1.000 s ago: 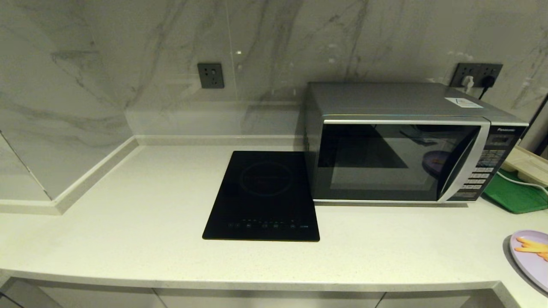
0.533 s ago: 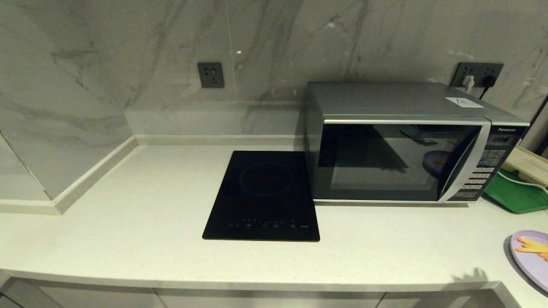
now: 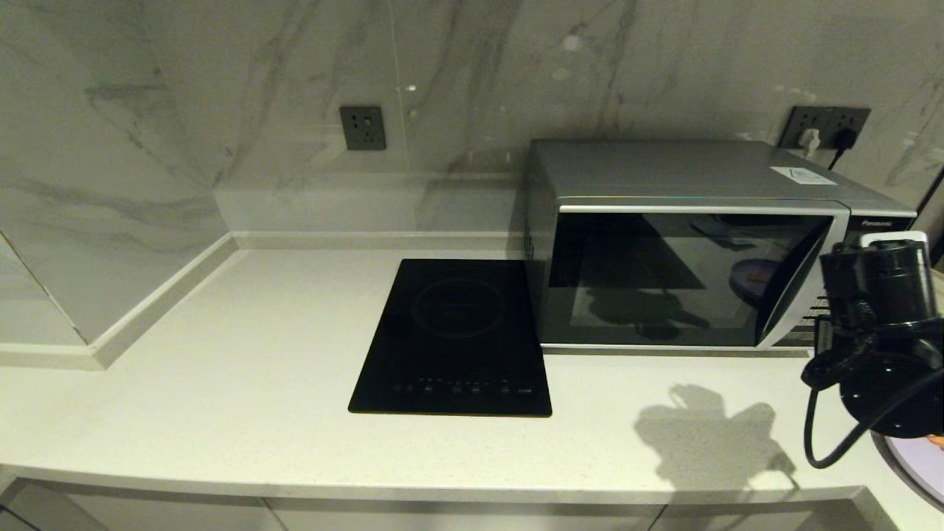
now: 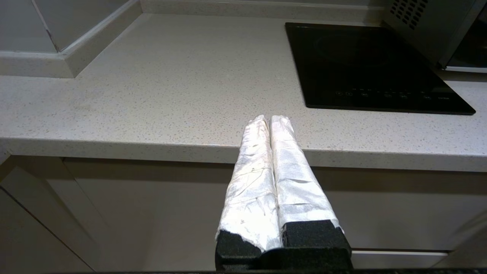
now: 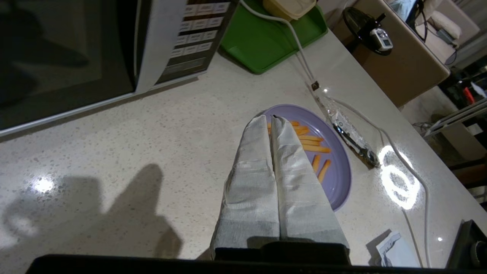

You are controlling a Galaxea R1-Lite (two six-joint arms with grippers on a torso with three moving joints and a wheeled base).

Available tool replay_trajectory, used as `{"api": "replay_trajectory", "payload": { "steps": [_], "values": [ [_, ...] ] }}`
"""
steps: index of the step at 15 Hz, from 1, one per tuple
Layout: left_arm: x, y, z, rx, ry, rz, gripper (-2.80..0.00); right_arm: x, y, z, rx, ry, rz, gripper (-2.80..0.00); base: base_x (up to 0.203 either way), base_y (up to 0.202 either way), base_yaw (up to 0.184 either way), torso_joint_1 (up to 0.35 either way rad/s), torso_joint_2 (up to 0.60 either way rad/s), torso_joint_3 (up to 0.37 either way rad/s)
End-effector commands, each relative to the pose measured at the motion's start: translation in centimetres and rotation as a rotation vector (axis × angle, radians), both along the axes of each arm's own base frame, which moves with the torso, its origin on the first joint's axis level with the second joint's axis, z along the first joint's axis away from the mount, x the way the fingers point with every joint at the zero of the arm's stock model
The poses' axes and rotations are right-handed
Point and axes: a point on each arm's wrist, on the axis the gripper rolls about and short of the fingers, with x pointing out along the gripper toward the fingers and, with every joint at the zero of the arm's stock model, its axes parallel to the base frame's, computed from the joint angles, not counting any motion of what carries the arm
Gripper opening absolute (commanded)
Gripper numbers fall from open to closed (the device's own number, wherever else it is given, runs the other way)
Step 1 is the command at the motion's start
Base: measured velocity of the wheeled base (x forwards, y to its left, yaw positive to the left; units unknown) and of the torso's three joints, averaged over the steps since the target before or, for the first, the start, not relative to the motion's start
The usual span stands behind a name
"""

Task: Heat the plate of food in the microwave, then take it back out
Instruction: Open the microwave oven

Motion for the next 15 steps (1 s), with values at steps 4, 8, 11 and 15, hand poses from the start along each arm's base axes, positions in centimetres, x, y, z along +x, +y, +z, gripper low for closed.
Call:
{"api": "replay_trajectory", "payload": {
  "steps": [4, 8, 11, 15],
  "values": [
    [0.0, 0.0, 0.0, 0.0, -0.001, 0.001, -2.8, 4.3, 1.6, -3.8, -0.021, 0.088, -0.002, 0.0, 0.0, 0.0, 0.0, 0.0, 0.0, 0.0],
    [0.0, 0.0, 0.0, -0.001, -0.001, 0.001, -2.8, 7.1, 1.8, -4.3, -0.013, 0.068, -0.032, 0.0, 0.0, 0.0, 0.0, 0.0, 0.0, 0.0],
    [0.0, 0.0, 0.0, -0.001, -0.001, 0.001, -2.8, 9.2, -0.4, -4.1, -0.006, 0.049, -0.112, 0.0, 0.0, 0.0, 0.0, 0.0, 0.0, 0.0],
    [0.0, 0.0, 0.0, -0.001, -0.001, 0.001, -2.8, 10.8, -3.1, -3.4, 0.01, 0.011, -0.187, 0.0, 0.0, 0.0, 0.0, 0.0, 0.0, 0.0]
  ]
}}
